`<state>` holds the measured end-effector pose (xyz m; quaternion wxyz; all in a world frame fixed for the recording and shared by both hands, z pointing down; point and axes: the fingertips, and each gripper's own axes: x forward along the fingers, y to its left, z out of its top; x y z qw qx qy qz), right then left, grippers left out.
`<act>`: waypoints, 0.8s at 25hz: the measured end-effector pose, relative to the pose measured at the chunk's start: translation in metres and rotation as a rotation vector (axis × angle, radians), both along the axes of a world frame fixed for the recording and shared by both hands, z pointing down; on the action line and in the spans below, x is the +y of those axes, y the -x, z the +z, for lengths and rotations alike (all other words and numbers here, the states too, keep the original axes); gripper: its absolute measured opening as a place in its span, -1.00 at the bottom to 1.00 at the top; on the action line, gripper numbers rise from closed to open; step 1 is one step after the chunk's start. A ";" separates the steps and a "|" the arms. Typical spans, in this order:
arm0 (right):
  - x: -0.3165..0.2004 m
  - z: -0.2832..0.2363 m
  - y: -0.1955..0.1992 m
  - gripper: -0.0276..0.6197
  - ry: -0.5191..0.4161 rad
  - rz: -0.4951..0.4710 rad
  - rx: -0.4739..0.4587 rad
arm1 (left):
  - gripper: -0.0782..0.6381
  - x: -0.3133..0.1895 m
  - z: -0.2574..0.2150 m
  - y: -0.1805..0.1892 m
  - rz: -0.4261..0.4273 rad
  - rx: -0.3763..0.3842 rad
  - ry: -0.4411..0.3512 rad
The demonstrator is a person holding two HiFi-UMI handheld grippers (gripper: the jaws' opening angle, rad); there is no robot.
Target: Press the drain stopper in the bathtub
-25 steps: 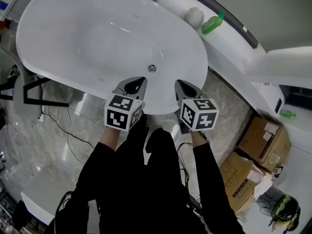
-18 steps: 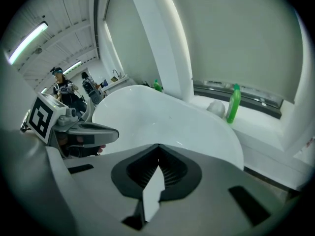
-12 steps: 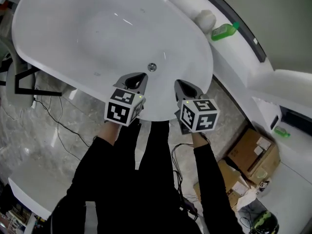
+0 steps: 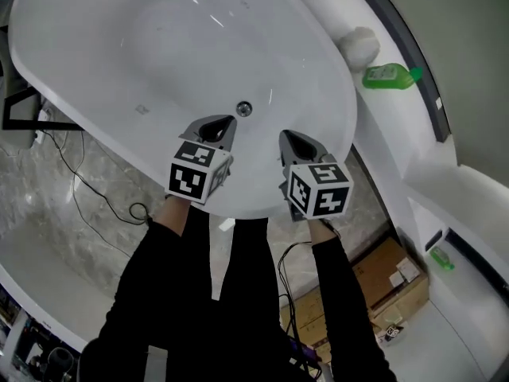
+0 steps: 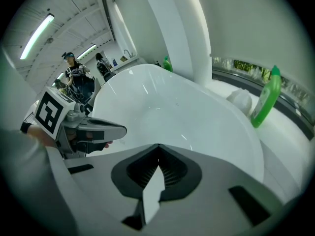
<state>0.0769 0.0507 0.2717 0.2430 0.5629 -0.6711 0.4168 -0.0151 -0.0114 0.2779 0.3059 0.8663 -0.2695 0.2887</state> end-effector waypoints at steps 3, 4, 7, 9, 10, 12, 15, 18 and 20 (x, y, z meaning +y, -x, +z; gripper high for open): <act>-0.003 0.031 -0.014 -0.91 0.027 -0.040 -0.015 | -0.77 -0.004 0.028 -0.014 -0.038 -0.028 0.027; -0.004 0.042 -0.018 -0.91 0.037 -0.050 -0.019 | -0.77 -0.005 0.038 -0.018 -0.048 -0.035 0.037; -0.008 0.071 -0.026 -0.91 0.065 -0.080 -0.026 | -0.77 -0.008 0.067 -0.025 -0.075 -0.054 0.063; -0.012 0.092 -0.027 -0.91 0.083 -0.102 -0.028 | -0.77 -0.013 0.088 -0.028 -0.099 -0.063 0.079; -0.014 0.103 -0.027 -0.91 0.092 -0.113 -0.029 | -0.77 -0.015 0.099 -0.029 -0.109 -0.068 0.086; -0.018 0.125 -0.025 -0.91 0.109 -0.136 -0.034 | -0.77 -0.018 0.122 -0.032 -0.123 -0.083 0.102; -0.023 0.155 -0.017 -0.91 0.130 -0.175 -0.042 | -0.77 -0.019 0.155 -0.037 -0.128 -0.109 0.127; -0.026 0.184 -0.009 -0.91 0.155 -0.213 -0.046 | -0.77 -0.024 0.183 -0.042 -0.140 -0.123 0.141; -0.028 0.201 -0.006 -0.91 0.170 -0.229 -0.048 | -0.77 -0.026 0.200 -0.045 -0.153 -0.123 0.160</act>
